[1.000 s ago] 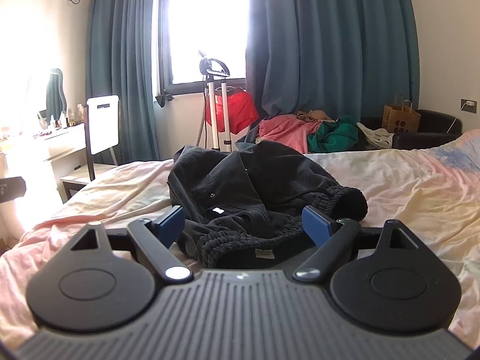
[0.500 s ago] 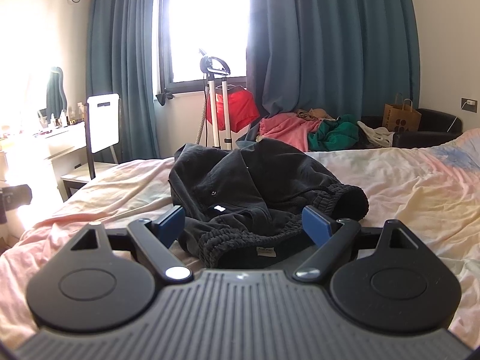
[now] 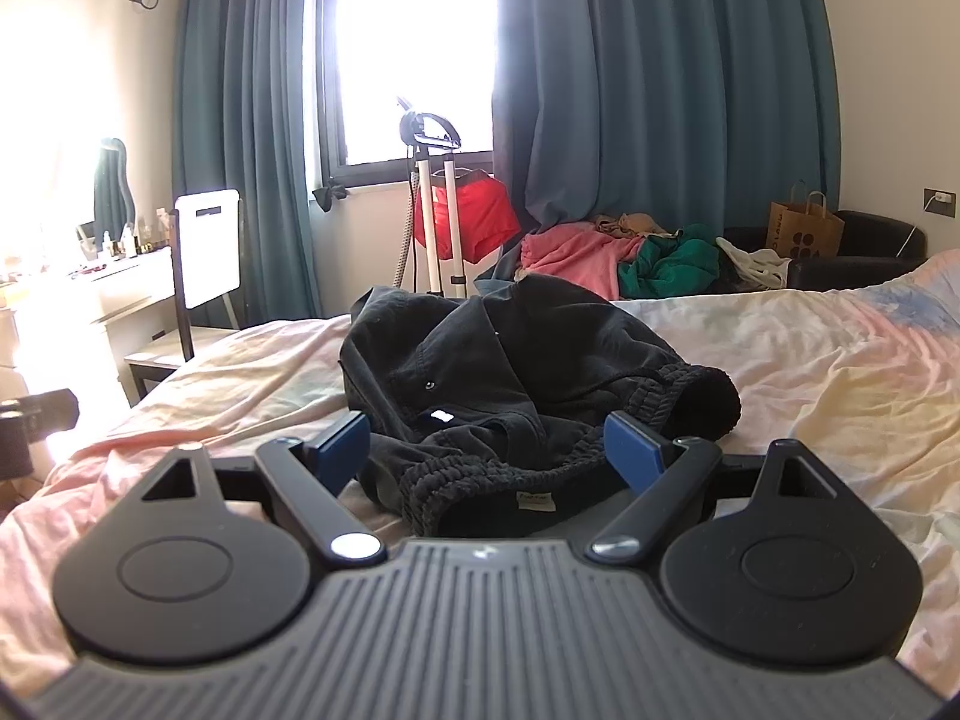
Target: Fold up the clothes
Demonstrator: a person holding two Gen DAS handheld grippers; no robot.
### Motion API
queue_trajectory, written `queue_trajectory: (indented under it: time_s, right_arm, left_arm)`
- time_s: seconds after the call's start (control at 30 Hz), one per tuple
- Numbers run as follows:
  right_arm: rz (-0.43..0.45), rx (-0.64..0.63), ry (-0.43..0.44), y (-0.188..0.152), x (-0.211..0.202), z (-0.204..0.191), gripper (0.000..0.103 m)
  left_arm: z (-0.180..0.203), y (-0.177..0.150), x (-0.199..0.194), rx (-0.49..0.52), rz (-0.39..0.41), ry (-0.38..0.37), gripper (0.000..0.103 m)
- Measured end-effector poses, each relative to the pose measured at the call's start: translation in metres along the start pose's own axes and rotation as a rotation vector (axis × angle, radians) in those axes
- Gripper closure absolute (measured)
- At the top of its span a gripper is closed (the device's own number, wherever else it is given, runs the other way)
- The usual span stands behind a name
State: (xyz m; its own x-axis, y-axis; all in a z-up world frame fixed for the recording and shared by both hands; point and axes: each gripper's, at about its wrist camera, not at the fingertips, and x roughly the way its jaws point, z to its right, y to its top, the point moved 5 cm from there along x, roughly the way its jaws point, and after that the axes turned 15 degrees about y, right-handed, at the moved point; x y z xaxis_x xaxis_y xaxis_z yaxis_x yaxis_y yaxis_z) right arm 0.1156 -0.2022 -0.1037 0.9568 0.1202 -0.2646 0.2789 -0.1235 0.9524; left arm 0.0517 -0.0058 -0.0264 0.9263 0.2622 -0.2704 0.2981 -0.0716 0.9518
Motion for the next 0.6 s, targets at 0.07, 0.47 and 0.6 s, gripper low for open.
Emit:
queue_trajectory:
  time_s: [0.07, 0.47, 0.6]
  right_arm:
    - [0.0, 0.002, 0.002, 0.0001, 0.0, -0.0001, 0.016]
    - [0.01, 0.015, 0.016, 0.002, 0.0001, 0.0002, 0.016]
    - [0.046, 0.034, 0.004, 0.005, -0.0034, 0.0043, 0.016]
  left_arm:
    - [-0.0001, -0.0008, -0.0001, 0.001, 0.002, -0.002, 0.0]
    - [0.0014, -0.006, 0.0043, -0.011, -0.007, -0.029, 0.0]
    - [0.0011, -0.0084, 0.0064, -0.033, -0.01, -0.043, 0.0]
